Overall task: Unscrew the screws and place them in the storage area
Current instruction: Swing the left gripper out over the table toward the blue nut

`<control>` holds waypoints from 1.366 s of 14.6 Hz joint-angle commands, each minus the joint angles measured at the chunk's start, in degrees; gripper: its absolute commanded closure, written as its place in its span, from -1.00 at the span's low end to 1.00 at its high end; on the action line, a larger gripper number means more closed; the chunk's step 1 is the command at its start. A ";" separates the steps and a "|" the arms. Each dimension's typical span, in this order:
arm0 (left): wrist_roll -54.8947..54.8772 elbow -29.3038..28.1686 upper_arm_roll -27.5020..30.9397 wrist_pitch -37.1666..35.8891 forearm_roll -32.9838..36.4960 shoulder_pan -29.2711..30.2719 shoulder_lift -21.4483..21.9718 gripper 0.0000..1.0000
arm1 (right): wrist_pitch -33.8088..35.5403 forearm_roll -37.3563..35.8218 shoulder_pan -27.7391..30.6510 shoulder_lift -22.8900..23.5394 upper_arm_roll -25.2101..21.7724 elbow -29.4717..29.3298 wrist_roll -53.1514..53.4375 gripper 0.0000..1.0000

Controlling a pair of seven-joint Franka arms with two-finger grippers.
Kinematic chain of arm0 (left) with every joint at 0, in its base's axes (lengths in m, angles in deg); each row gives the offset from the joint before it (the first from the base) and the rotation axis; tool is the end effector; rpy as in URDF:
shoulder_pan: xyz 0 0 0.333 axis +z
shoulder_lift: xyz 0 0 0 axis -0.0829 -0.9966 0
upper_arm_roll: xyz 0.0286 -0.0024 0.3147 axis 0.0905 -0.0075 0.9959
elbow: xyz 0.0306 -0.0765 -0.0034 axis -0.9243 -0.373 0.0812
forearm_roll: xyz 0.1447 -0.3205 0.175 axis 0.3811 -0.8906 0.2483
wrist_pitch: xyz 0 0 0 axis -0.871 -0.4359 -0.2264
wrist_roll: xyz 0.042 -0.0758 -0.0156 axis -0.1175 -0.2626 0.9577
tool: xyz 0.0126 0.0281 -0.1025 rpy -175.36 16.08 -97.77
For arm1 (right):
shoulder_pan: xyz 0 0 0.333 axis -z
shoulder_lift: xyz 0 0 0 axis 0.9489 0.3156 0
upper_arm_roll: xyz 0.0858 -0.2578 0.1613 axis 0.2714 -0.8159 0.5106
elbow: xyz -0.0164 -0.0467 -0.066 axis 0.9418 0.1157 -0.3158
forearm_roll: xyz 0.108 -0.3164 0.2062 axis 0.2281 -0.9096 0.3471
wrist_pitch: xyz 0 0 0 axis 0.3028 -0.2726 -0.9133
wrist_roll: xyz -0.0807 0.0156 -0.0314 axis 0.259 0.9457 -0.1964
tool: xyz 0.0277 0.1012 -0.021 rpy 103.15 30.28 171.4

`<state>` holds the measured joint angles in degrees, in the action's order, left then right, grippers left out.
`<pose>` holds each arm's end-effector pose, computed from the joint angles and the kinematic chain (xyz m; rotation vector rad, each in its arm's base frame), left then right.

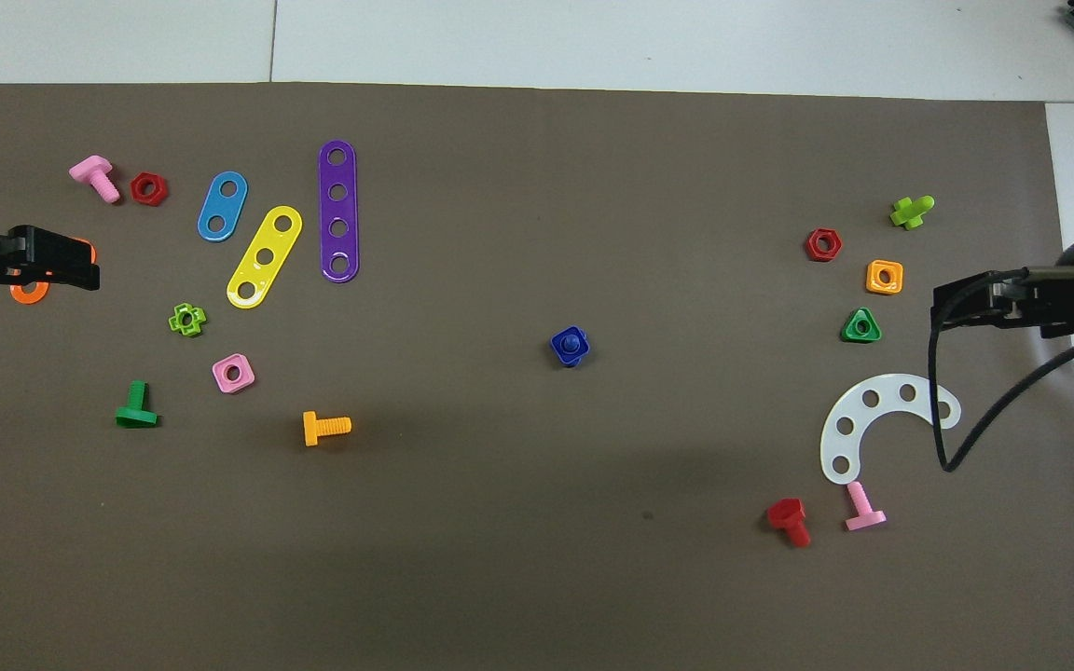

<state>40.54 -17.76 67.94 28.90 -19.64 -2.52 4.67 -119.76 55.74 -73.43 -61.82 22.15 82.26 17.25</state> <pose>0.5627 -0.0290 0.6167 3.1163 0.0456 0.0548 0.5401 0.0204 0.6212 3.1118 -0.1416 -0.0152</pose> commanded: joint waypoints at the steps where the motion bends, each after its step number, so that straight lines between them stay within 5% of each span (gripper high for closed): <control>1: -0.80 -0.68 -0.62 0.85 1.05 0.59 0.45 -1.00 | 0.32 1.35 0.95 -1.17 0.28 1.13 0.44 -1.00; 8: 4.00 -6.92 -1.41 3.75 0.44 -6.95 0.20 -0.87 | 0.32 1.35 0.95 -1.17 0.28 1.13 0.35 -1.00; 11: 22.17 -9.37 -1.15 10.41 0.61 -17.13 -3.23 -0.88 | 0.32 1.35 0.95 -1.17 0.28 1.13 0.35 -1.00; 20: 46.38 -7.55 -1.15 25.71 0.53 -29.45 -15.78 -0.88 | 0.32 1.35 0.95 -1.17 0.28 1.13 0.26 -1.00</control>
<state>82.74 -26.87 65.72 51.48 -19.67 -29.15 -7.18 -119.76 55.74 -73.40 -61.82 21.97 82.26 17.25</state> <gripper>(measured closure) 0.062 0.000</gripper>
